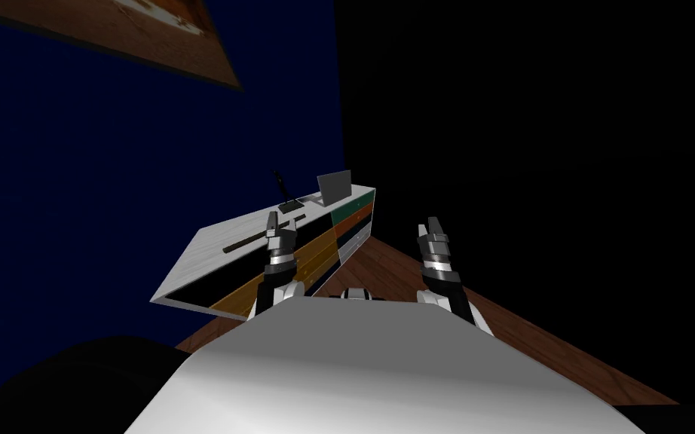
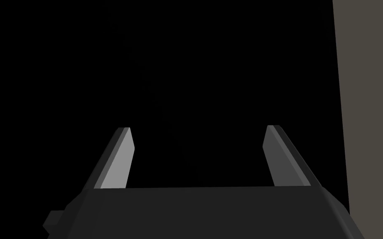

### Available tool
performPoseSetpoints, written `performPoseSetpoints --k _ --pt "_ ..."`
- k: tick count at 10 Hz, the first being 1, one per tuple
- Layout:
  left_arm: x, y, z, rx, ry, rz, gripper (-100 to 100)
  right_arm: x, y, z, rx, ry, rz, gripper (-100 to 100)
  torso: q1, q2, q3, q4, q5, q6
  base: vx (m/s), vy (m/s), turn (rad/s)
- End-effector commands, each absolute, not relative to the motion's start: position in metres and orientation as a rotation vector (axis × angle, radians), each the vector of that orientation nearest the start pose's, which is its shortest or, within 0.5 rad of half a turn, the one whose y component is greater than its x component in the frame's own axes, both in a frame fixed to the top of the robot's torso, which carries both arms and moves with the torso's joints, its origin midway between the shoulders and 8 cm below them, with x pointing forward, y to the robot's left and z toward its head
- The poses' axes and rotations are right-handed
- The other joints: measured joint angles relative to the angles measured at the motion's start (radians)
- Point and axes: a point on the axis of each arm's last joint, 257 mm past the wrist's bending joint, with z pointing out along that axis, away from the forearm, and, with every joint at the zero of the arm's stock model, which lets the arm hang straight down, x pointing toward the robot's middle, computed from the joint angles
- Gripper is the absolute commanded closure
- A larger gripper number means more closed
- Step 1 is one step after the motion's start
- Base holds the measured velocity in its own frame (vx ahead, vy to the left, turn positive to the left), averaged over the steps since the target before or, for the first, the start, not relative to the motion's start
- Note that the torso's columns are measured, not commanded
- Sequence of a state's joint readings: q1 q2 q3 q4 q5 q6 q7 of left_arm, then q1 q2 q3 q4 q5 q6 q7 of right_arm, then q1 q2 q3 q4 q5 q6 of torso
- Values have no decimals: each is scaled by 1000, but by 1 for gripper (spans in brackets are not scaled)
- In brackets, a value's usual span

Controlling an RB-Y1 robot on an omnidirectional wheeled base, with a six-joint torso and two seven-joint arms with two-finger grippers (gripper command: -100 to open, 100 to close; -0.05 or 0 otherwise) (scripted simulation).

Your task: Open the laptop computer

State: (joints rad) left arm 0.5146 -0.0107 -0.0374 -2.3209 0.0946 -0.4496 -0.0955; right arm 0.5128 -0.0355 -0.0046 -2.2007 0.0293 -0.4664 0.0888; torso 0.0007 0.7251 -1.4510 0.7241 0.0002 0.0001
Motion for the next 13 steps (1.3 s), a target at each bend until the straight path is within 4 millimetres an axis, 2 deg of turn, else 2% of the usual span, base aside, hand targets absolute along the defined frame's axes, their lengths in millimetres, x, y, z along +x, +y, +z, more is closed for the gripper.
performPoseSetpoints --k 1,6,13 --pt "351 277 25 -681 669 -1295 -100 363 -282 -23 674 767 1164 0 1 10 -19 10 0 0 -8 23 -39" --pt "370 278 18 -643 817 -1252 -100 363 -282 -23 674 767 1164 0 -1 13 -25 14 0 0 -8 37 -50" --pt "398 292 12 -601 1012 -1144 -100 363 -282 -23 674 767 1164 0 -1 13 -25 14 0 0 -13 42 -60"
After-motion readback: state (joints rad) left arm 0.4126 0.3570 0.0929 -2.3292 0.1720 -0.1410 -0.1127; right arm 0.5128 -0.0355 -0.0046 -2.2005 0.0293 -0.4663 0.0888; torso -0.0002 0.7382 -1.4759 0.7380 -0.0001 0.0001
